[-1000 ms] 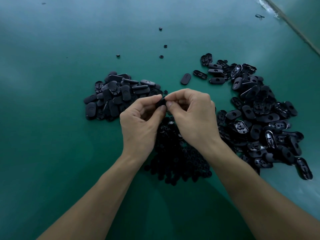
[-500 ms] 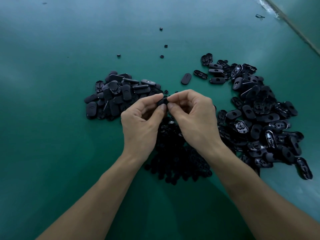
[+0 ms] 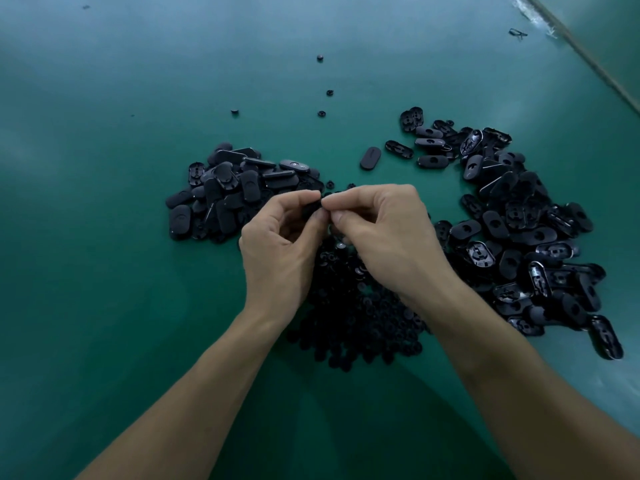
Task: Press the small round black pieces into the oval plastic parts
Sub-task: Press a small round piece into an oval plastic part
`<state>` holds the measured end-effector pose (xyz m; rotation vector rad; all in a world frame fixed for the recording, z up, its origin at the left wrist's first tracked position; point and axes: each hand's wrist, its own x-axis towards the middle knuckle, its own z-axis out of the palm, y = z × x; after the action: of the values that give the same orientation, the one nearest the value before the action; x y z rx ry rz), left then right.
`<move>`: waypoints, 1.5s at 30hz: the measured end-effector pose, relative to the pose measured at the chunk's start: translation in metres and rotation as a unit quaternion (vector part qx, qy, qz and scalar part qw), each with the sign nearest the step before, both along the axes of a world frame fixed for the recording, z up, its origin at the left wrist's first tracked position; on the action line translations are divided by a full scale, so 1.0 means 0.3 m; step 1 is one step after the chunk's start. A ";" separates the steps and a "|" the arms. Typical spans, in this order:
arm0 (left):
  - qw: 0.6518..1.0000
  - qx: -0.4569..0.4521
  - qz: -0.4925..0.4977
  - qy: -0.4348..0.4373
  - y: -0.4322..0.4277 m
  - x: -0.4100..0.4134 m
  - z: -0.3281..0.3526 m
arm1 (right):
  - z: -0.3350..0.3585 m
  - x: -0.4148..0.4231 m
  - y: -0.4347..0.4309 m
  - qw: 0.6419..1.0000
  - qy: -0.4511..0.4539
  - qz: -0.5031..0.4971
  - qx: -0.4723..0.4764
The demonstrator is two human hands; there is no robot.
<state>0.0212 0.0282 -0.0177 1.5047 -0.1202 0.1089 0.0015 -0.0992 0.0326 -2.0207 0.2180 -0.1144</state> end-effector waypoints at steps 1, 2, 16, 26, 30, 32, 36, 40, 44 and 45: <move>1.000 -0.003 -0.001 0.002 0.000 0.000 0.000 | 0.002 0.002 -0.004 1.000 0.012 0.007 0.004; 1.000 -0.004 -0.002 0.003 0.000 0.000 0.000 | 0.004 0.004 -0.009 1.000 0.020 0.015 0.004; 0.997 -0.057 -0.038 0.035 -0.001 0.003 0.004 | 0.004 0.038 -0.101 0.995 -0.015 0.089 -0.037; 0.996 -0.057 -0.065 0.036 -0.006 -0.012 0.020 | 0.001 0.049 -0.135 0.993 -0.022 0.117 -0.026; 0.995 -0.062 -0.076 0.034 -0.002 -0.008 0.022 | -0.001 0.056 -0.131 0.991 -0.025 0.127 -0.036; 0.994 -0.063 -0.077 0.035 -0.001 -0.005 0.020 | -0.001 0.058 -0.132 0.990 -0.030 0.132 -0.048; 0.995 -0.057 -0.076 0.037 -0.007 -0.007 0.016 | -0.004 0.058 -0.127 0.989 -0.037 0.128 -0.059; 0.996 -0.053 -0.069 0.034 -0.004 -0.003 0.014 | -0.008 0.058 -0.117 0.992 -0.036 0.109 -0.050; 0.997 -0.047 -0.052 0.031 -0.007 -0.011 0.013 | 0.000 0.052 -0.129 0.992 -0.024 0.113 -0.054; 0.997 -0.047 -0.045 0.034 -0.007 -0.013 0.012 | 0.002 0.051 -0.128 0.991 -0.019 0.117 -0.058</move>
<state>0.0173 0.0260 -0.0142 1.4049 -0.1264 -0.0088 0.0169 -0.1376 0.0333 -2.1413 -0.0505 -0.0178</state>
